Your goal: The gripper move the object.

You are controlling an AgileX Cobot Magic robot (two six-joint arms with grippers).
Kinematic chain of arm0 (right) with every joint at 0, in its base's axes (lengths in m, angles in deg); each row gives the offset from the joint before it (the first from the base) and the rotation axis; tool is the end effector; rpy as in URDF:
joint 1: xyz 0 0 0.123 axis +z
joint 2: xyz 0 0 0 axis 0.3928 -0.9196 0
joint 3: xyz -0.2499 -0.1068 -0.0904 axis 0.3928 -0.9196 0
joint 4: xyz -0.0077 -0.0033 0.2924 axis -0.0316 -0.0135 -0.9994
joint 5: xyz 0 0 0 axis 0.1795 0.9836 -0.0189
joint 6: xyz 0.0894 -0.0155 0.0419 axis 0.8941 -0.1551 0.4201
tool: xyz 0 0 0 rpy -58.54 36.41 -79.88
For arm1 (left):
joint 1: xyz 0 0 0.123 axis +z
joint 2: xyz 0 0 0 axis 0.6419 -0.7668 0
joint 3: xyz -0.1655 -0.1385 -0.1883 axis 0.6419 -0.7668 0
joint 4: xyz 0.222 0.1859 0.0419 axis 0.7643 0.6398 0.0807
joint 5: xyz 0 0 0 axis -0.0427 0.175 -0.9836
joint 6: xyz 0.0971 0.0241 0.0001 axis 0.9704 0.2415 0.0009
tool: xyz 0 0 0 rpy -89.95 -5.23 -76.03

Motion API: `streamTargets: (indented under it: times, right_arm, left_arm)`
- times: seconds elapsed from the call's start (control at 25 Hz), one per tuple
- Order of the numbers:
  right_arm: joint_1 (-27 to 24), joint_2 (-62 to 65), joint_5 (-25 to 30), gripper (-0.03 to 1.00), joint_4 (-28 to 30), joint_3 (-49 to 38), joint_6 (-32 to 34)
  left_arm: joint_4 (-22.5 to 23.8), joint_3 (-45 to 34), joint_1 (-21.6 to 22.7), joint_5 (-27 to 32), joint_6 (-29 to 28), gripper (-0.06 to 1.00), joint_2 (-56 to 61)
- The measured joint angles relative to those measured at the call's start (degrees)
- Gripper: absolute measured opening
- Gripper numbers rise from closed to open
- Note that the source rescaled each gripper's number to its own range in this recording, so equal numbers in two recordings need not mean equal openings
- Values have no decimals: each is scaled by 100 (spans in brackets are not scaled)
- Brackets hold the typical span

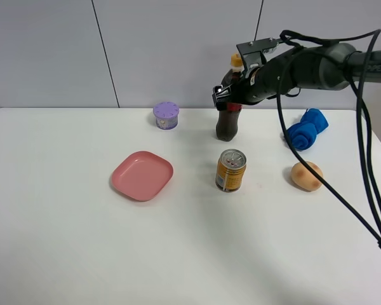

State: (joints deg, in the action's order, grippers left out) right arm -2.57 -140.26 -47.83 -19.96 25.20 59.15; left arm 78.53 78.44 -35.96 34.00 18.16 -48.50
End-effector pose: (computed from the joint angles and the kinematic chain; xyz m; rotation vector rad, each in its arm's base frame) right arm 0.4641 0.1673 0.1828 -0.4169 2.2711 0.0939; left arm 0.0362 -0.0007 0.2972 -0.0232 2.0198 0.0271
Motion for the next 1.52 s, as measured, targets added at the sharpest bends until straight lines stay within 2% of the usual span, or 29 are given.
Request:
streamTargets:
  times: [0.48,0.6,0.92,1.16,1.32,1.52]
  right_arm:
    - [106,1391,1078,99,-39,6,-159]
    - [228,1831,1643,99,-45,6,-186]
    - [577,2891,3627,100,-104,6,-483]
    - [566,3449,5229,100,-273,6,-1213]
    - [229,3704,5350,100,-476,6,-1681]
    - [-469,3914,5371,100,-664,6,-1961]
  left_arm:
    - [0,0,0,0,0,100,0]
    - [0,0,0,0,0,100,0]
    - [0,0,0,0,0,100,0]
    - [0,0,0,0,0,100,0]
    - [0,0,0,0,0,100,0]
    - [0,0,0,0,0,100,0]
